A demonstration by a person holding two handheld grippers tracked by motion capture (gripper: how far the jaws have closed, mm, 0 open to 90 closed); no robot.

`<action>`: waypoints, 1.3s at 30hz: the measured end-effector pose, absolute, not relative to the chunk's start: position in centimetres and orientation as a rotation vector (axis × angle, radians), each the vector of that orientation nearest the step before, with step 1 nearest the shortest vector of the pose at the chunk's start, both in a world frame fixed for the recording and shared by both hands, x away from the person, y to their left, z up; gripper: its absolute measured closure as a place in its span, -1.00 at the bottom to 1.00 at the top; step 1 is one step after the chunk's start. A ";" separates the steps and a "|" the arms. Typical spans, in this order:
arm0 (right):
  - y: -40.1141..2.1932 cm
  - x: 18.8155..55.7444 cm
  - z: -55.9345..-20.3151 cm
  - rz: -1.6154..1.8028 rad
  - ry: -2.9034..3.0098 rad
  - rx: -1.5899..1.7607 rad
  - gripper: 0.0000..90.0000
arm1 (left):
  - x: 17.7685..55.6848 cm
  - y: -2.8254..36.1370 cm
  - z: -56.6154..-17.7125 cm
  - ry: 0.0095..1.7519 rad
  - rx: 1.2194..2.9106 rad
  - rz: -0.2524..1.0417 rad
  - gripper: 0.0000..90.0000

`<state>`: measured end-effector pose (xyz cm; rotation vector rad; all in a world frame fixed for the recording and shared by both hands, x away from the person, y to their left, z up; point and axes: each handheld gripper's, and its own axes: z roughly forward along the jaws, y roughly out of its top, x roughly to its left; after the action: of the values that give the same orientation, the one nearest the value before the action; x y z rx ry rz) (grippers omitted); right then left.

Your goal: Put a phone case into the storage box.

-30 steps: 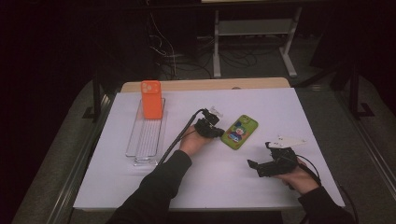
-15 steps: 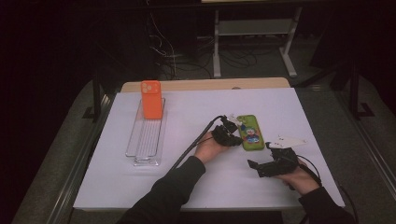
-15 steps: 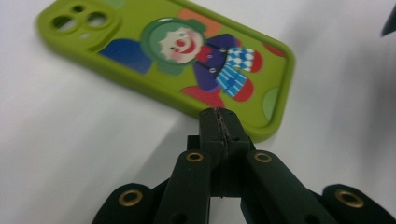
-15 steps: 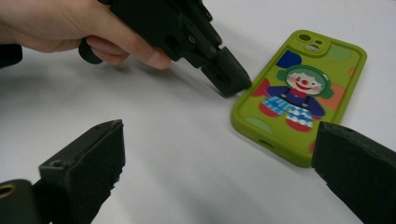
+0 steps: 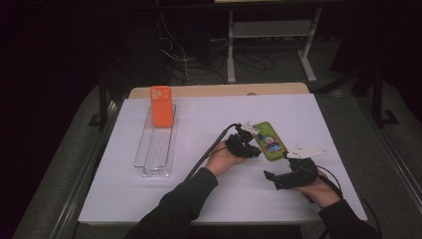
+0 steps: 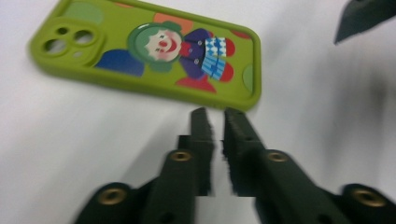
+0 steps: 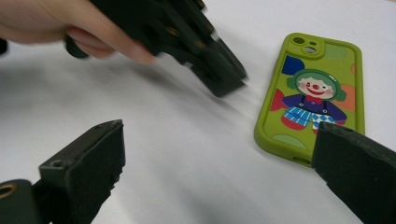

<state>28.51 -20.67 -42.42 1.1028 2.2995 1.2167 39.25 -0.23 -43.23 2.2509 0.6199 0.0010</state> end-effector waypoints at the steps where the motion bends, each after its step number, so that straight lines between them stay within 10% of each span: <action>1: -20.7 28.5 -42.4 1.217 2.297 1.101 -0.96 | 39.1 0.3 -42.9 0.618 2.256 0.012 0.62; 17: -20.8 28.3 -41.9 1.205 2.256 1.179 -0.96 | 35.3 8.5 -41.4 0.631 2.266 0.095 -0.61; 39: -18.6 29.7 -40.6 1.123 2.311 1.228 -0.97 | 33.7 12.2 -42.0 0.593 2.245 0.108 -1.00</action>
<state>29.72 -18.64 -40.63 1.2275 2.3106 1.1232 33.71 12.19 -41.99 2.2446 0.5930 0.1083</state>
